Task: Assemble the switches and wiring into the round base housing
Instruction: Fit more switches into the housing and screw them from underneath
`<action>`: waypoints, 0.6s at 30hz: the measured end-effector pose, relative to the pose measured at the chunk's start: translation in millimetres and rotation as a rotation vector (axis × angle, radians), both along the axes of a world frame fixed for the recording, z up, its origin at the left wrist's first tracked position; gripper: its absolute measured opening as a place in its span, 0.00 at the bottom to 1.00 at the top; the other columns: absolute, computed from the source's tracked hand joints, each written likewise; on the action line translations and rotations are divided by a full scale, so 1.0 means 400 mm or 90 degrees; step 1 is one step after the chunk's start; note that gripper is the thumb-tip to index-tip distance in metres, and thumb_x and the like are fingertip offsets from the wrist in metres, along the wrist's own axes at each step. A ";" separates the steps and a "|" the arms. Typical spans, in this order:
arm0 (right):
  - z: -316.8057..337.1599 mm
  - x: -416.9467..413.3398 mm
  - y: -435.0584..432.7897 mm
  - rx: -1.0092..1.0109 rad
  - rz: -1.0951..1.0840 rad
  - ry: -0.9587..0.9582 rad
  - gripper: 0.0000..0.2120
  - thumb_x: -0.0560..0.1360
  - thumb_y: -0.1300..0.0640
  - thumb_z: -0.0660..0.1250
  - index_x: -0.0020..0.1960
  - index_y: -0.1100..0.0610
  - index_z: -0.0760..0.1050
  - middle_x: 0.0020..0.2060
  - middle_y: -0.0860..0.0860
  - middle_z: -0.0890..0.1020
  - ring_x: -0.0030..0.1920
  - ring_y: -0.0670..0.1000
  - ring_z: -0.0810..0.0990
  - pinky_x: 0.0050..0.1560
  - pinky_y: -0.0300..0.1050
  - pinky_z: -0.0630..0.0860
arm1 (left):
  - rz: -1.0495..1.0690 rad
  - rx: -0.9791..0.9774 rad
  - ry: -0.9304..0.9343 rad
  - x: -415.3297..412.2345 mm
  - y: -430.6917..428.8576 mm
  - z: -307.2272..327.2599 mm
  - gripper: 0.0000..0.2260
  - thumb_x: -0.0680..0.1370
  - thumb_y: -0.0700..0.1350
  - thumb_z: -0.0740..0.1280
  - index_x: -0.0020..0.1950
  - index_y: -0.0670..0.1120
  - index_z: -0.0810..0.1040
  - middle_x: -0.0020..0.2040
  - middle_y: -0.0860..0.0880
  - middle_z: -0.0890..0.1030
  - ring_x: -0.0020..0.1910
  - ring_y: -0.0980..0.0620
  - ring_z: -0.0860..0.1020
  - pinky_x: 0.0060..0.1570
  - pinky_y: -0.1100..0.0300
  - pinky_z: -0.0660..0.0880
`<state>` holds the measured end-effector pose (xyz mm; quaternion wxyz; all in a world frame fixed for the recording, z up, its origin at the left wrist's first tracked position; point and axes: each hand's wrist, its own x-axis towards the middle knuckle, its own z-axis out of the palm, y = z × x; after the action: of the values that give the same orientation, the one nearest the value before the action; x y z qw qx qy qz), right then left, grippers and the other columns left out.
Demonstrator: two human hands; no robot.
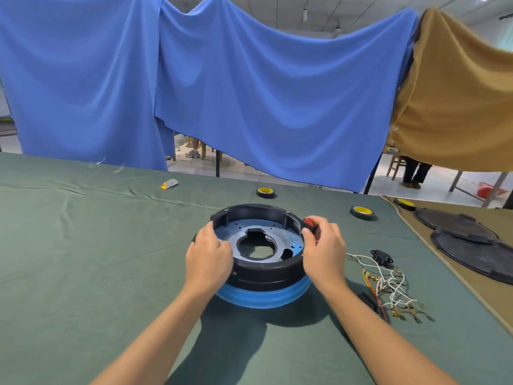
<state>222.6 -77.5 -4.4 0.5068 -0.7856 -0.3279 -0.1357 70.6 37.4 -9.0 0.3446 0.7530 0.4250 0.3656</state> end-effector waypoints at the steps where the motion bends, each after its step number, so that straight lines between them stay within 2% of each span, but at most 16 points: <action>1: 0.007 0.004 0.006 -0.008 -0.009 0.012 0.11 0.80 0.59 0.63 0.61 0.58 0.75 0.50 0.51 0.74 0.54 0.54 0.73 0.53 0.42 0.68 | 0.032 -0.002 0.019 0.002 -0.019 -0.003 0.22 0.77 0.37 0.57 0.72 0.45 0.68 0.68 0.45 0.74 0.67 0.44 0.70 0.68 0.49 0.63; 3: 0.017 0.002 0.006 0.030 -0.039 0.061 0.10 0.80 0.59 0.62 0.60 0.58 0.74 0.52 0.53 0.76 0.56 0.55 0.74 0.55 0.46 0.71 | 0.069 -0.006 0.071 0.006 -0.039 -0.003 0.23 0.77 0.41 0.57 0.73 0.44 0.66 0.69 0.44 0.72 0.68 0.43 0.69 0.70 0.47 0.61; 6: 0.015 -0.048 -0.011 0.181 -0.078 0.157 0.04 0.80 0.58 0.61 0.54 0.53 0.71 0.50 0.52 0.77 0.53 0.55 0.77 0.55 0.52 0.75 | 0.072 0.035 0.091 0.006 0.013 0.036 0.22 0.78 0.45 0.59 0.73 0.44 0.67 0.72 0.42 0.68 0.69 0.40 0.67 0.69 0.47 0.62; 8: 0.003 -0.102 -0.017 0.235 -0.071 0.243 0.06 0.80 0.58 0.61 0.49 0.47 0.68 0.48 0.49 0.78 0.51 0.53 0.77 0.51 0.50 0.75 | 0.020 0.034 0.078 0.009 0.078 0.073 0.22 0.80 0.45 0.60 0.74 0.43 0.67 0.74 0.43 0.67 0.72 0.43 0.66 0.69 0.51 0.61; 10: -0.011 -0.142 -0.013 0.244 -0.042 0.311 0.09 0.80 0.57 0.60 0.45 0.44 0.66 0.46 0.47 0.77 0.51 0.53 0.77 0.46 0.45 0.73 | -0.053 -0.003 0.083 0.020 0.112 0.085 0.21 0.80 0.45 0.61 0.73 0.43 0.68 0.74 0.45 0.69 0.70 0.45 0.67 0.66 0.55 0.62; 12: -0.011 -0.155 0.003 0.231 -0.026 0.346 0.10 0.80 0.57 0.60 0.43 0.44 0.65 0.45 0.46 0.76 0.53 0.55 0.75 0.48 0.46 0.73 | -0.105 -0.045 0.092 0.033 0.114 0.075 0.18 0.80 0.45 0.62 0.70 0.45 0.71 0.73 0.45 0.69 0.68 0.46 0.69 0.63 0.55 0.65; 13: -0.008 -0.148 0.012 0.232 -0.026 0.361 0.10 0.80 0.57 0.60 0.43 0.44 0.65 0.45 0.45 0.76 0.55 0.56 0.74 0.49 0.48 0.73 | -0.113 -0.055 0.094 0.040 0.108 0.066 0.18 0.80 0.45 0.62 0.70 0.46 0.71 0.74 0.45 0.67 0.70 0.46 0.68 0.66 0.53 0.65; 15: 0.005 -0.124 0.027 0.247 -0.032 0.390 0.11 0.81 0.57 0.59 0.43 0.45 0.65 0.45 0.46 0.76 0.53 0.54 0.74 0.47 0.46 0.73 | -0.074 -0.072 0.080 0.051 0.092 0.050 0.20 0.80 0.43 0.60 0.73 0.44 0.69 0.78 0.45 0.61 0.73 0.44 0.64 0.70 0.51 0.63; 18: 0.026 -0.069 0.036 0.247 -0.044 0.397 0.10 0.81 0.58 0.59 0.43 0.46 0.65 0.47 0.48 0.76 0.44 0.46 0.74 0.39 0.40 0.68 | 0.055 -0.092 0.074 0.067 0.028 0.047 0.20 0.79 0.42 0.60 0.71 0.42 0.70 0.79 0.46 0.56 0.75 0.41 0.60 0.72 0.50 0.59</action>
<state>195.2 -63.2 6.1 0.7168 -0.6894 -0.0989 0.0336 97.5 48.6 9.7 0.3567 0.7271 0.5016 0.3042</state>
